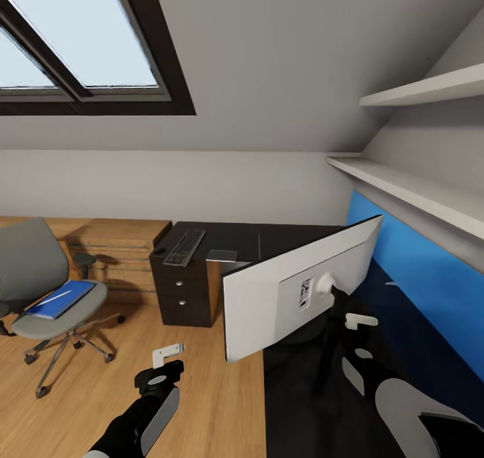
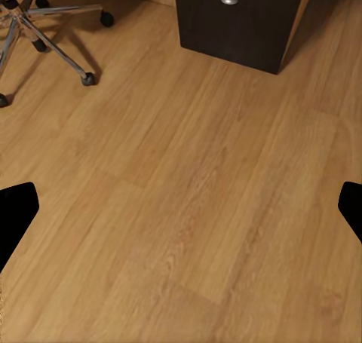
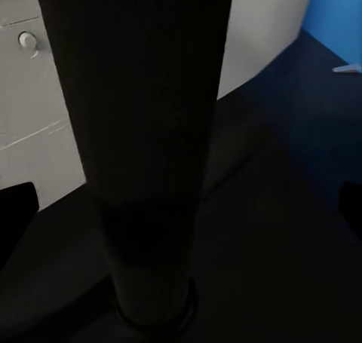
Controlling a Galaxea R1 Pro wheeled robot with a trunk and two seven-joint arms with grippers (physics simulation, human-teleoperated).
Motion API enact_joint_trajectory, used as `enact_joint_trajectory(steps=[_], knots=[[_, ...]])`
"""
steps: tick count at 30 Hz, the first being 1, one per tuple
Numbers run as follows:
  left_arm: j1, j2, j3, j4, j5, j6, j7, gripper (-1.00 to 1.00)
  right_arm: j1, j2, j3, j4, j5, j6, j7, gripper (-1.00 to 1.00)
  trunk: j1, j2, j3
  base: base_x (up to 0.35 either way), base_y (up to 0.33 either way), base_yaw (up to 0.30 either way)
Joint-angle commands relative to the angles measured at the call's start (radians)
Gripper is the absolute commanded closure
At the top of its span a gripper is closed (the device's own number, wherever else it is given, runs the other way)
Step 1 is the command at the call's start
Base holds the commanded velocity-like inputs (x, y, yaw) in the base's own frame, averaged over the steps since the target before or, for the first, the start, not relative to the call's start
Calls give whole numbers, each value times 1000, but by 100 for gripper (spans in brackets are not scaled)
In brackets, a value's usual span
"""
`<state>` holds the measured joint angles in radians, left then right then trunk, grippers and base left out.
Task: In the bedroom, organize the workspace by keeping the computer under the desk, ensuring the monitor is on the desk, placing the keyboard on the desk next to the monitor, placing the mouse on the desk next to the keyboard, moving the folder from the swivel chair onto the desk next to the mouse, stacking the notebook on top of the folder with the pen on top of the notebook, and positioning the swivel chair next to the desk.
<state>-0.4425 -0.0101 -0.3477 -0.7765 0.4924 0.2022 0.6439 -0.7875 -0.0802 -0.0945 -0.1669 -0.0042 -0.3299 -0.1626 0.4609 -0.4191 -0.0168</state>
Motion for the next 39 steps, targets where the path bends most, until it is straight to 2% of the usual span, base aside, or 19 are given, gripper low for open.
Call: enact_joint_trajectory(steps=[1, 22, 23, 39], knots=[[-1, 1, -4, -1, 5, 4, 7, -100, -1, 0, -5, 1, 0, -5, 2, -100, 1, -2, -2, 0, 64, 0], [-1, -1, -5, 3, 5, 6, 8, -100, -1, -1, -5, 1, 0, -5, 2, -100, 1, -2, -2, 49, 4, 0], [-1, -1, -5, 3, 5, 6, 8, -100, -1, -1, -5, 1, 0, -5, 2, 100, 1, -2, -2, 2, 0, 0], [-1, -1, -5, 3, 5, 6, 8, -100, -1, -1, -4, 1, -2, -5, 2, 100, 1, -2, -2, 0, 0, 0]])
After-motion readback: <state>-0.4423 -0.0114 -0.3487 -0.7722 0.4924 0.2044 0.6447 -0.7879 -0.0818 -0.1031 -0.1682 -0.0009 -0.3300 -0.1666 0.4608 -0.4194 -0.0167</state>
